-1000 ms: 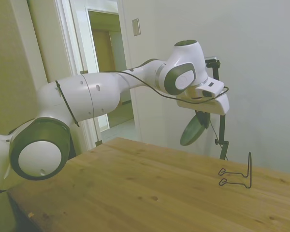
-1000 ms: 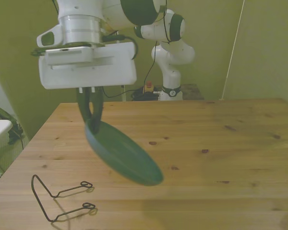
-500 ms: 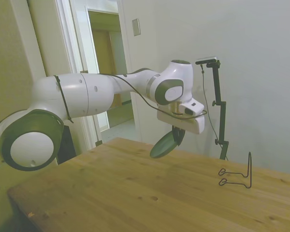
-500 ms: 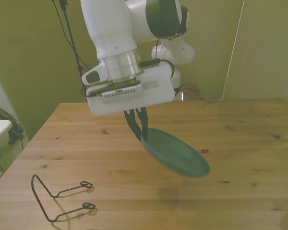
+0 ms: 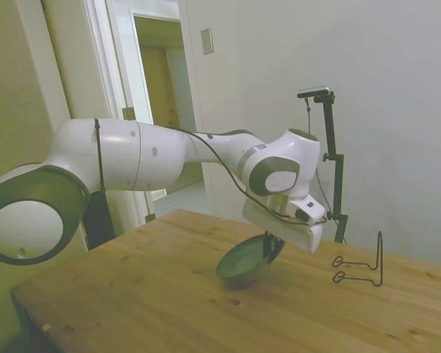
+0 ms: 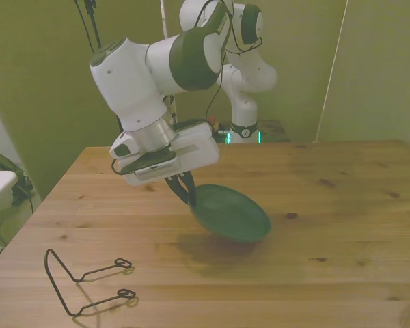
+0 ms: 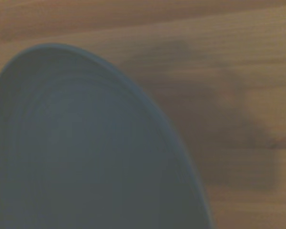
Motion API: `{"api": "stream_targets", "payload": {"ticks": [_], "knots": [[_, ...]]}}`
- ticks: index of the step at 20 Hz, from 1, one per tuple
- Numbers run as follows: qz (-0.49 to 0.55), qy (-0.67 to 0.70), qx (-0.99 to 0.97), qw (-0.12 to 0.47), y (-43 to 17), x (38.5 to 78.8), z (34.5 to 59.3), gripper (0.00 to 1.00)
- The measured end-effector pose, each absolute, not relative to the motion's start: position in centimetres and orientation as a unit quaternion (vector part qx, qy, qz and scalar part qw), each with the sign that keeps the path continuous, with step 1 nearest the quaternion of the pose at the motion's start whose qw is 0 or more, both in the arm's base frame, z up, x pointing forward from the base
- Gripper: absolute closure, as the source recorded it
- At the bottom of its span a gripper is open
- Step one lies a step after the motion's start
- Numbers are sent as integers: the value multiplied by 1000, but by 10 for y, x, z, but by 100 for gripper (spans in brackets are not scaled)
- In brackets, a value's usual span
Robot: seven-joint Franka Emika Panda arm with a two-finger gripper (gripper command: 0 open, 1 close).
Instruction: Unload the plate
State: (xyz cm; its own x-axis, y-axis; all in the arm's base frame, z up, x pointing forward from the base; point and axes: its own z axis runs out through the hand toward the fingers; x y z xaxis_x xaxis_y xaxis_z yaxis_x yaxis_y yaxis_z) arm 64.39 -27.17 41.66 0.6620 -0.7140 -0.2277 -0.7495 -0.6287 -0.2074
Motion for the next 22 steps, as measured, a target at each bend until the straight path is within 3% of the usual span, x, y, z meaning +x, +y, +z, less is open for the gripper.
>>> {"api": "stream_targets", "payload": {"ticks": [7,14,15,22], "knots": [[105,418,-890,146,-298,627,383,100],[109,405,-896,146,-317,629,367,100],[108,403,-897,145,-319,628,366,0],[103,393,-902,144,-322,630,368,0]]}}
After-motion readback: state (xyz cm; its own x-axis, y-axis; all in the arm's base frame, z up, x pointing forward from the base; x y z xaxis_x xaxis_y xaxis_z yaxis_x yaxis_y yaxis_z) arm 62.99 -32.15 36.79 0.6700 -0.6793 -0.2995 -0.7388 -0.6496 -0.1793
